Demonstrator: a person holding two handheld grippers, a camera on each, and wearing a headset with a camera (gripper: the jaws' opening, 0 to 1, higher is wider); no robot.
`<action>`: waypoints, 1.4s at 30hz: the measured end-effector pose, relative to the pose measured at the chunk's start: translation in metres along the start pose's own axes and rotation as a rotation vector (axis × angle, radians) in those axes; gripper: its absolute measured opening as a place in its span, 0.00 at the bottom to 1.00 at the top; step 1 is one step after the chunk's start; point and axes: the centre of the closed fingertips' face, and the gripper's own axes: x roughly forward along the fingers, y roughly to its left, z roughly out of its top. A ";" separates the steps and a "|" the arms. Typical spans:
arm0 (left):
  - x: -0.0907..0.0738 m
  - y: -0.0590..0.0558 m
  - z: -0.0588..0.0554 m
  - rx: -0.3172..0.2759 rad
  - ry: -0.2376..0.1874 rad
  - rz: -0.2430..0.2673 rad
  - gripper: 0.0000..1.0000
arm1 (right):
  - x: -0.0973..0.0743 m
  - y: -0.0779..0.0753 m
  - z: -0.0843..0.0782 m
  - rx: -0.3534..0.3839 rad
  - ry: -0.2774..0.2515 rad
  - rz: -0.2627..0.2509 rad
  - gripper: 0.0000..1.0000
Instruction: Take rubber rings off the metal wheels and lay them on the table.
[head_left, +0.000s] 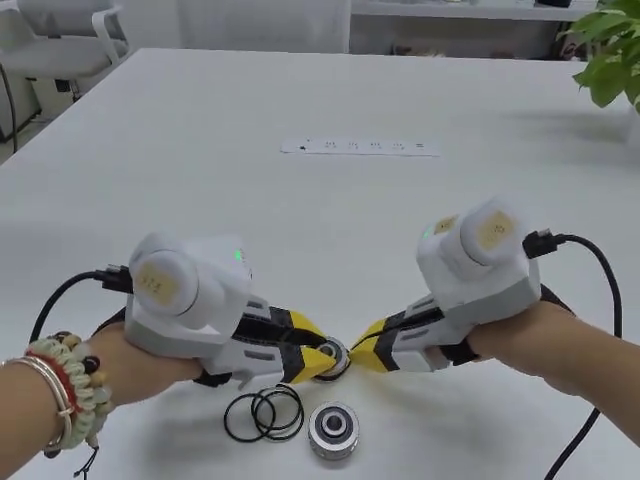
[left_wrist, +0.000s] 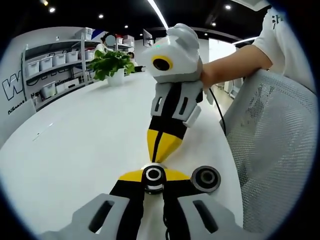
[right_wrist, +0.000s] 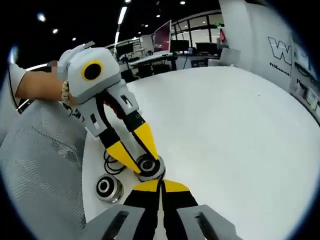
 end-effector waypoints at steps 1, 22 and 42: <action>0.000 0.000 0.000 0.001 0.002 0.002 0.08 | -0.001 -0.001 0.001 0.025 -0.005 0.002 0.00; 0.000 -0.002 0.001 0.076 0.025 0.014 0.07 | -0.007 0.005 0.005 0.312 -0.082 0.077 0.00; -0.001 -0.002 0.000 0.073 0.025 0.010 0.07 | -0.006 0.012 0.011 0.311 -0.085 0.098 0.00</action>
